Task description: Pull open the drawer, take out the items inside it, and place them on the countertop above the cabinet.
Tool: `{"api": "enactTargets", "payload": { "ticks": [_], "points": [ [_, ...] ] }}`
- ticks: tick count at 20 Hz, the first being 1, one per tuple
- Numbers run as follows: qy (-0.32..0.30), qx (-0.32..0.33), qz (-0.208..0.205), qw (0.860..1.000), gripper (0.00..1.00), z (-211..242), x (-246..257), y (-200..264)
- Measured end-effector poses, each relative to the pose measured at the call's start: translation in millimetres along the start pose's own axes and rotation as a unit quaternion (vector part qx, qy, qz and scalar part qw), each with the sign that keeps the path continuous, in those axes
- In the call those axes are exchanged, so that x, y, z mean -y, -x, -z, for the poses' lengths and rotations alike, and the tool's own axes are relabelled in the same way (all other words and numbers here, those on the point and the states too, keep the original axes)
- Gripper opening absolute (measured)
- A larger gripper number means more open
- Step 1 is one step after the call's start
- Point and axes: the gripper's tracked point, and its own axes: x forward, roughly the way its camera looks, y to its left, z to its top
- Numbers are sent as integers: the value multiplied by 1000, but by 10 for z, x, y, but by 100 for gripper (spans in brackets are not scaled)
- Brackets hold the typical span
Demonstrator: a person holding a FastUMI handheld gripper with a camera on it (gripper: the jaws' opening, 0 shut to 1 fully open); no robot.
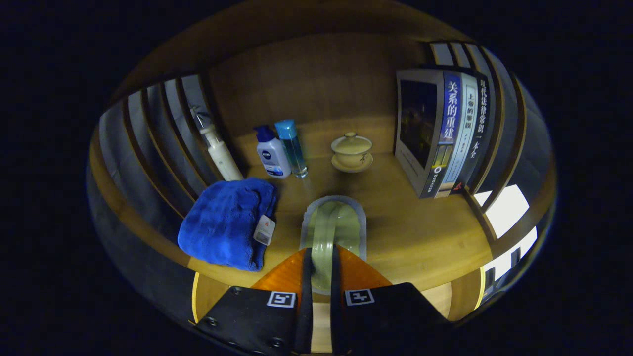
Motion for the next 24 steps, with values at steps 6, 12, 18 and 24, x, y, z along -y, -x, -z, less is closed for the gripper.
{"api": "enactTargets", "payload": {
  "ticks": [6,12,18,24],
  "points": [
    [-4,0,9,1000,28,5,50,-180],
    [3,0,18,1000,59,40,83,-228],
    [15,15,30,999,92,5,128,-168],
    [25,90,1,996,96,-95,-106,326]
  ]
}}
